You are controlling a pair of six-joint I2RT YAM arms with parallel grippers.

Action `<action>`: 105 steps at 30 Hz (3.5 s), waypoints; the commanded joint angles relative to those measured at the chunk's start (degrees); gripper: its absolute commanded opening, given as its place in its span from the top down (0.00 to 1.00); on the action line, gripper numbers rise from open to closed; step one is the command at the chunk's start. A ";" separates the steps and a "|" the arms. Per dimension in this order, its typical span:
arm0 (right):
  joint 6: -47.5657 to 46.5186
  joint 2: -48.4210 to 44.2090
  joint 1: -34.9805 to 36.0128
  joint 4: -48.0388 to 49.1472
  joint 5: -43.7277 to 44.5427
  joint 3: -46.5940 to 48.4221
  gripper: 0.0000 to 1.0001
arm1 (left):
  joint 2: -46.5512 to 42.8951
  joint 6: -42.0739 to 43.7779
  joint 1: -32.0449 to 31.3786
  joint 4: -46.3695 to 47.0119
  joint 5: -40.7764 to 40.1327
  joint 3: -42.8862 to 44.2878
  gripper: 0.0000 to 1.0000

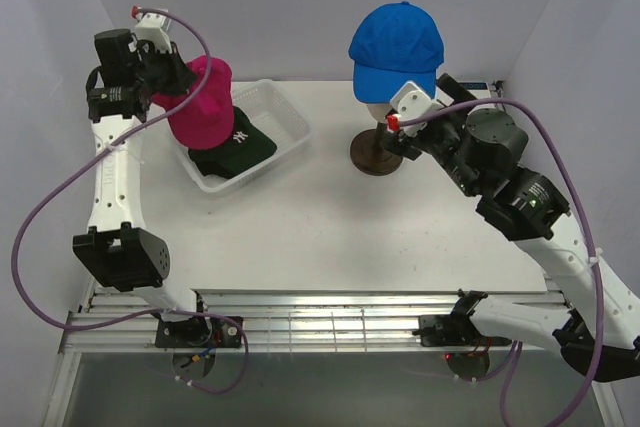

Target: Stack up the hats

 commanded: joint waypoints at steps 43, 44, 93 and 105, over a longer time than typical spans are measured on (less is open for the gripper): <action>-58.71 58.83 17.29 105.60 -7.79 -4.40 0.03 | -3.81 -27.96 0.23 2.64 18.69 23.22 1.00; -58.27 59.45 17.02 105.33 -8.05 -3.51 0.03 | -3.81 -28.14 0.23 2.73 19.13 23.13 1.00; 32.16 48.38 20.36 -18.77 3.54 45.45 0.92 | -9.08 4.99 2.34 -11.41 -5.04 19.79 0.23; 15.08 36.35 20.27 6.62 10.82 33.96 0.92 | -10.66 4.82 2.34 -11.78 -0.21 10.47 0.36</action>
